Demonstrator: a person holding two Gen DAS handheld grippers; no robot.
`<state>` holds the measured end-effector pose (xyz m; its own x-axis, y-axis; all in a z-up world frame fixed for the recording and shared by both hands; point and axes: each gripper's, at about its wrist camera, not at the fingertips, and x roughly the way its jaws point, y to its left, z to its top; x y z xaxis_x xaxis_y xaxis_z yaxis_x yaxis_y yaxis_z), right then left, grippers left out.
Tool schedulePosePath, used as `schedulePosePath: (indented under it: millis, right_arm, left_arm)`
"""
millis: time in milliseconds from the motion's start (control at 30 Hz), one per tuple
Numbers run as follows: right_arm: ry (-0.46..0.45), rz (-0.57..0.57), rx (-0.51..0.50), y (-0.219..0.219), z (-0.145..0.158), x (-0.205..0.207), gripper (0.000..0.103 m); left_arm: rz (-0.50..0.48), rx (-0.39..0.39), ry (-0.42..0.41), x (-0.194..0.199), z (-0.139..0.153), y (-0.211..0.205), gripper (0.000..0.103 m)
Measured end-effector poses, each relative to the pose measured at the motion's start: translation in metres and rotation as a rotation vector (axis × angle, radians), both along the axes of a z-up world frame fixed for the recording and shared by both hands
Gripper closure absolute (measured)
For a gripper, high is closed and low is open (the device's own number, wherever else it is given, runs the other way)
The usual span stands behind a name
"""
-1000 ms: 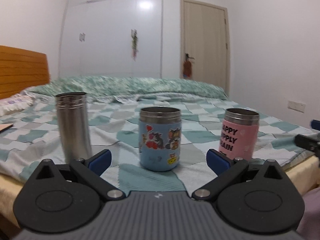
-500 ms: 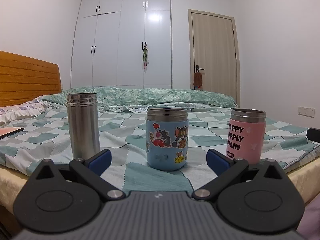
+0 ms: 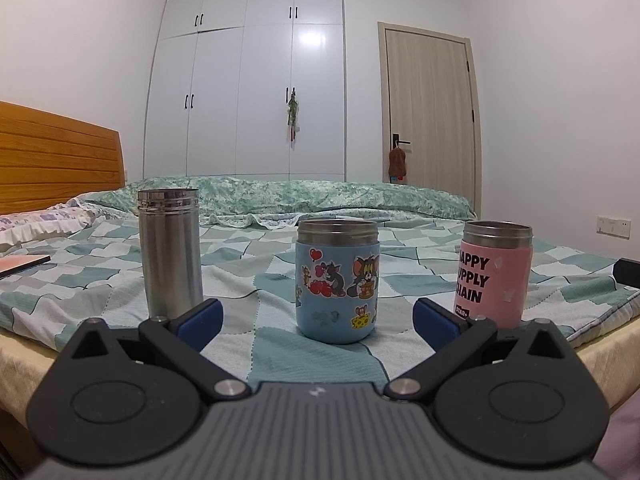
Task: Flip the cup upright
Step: 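Open the right gripper and withdraw from the upright pink cup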
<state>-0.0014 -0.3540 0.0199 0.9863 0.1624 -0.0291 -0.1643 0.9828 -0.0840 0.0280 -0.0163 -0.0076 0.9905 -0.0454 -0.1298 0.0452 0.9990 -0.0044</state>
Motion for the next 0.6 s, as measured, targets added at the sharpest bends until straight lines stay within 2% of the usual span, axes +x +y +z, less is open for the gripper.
schedulePosePath:
  millis: [600]
  right_arm:
    - [-0.001, 0.000, -0.002, -0.0004, -0.0004, 0.0001, 0.000]
  left_arm:
    - [-0.005, 0.000, -0.021, -0.0035, -0.0002, -0.0006, 0.000]
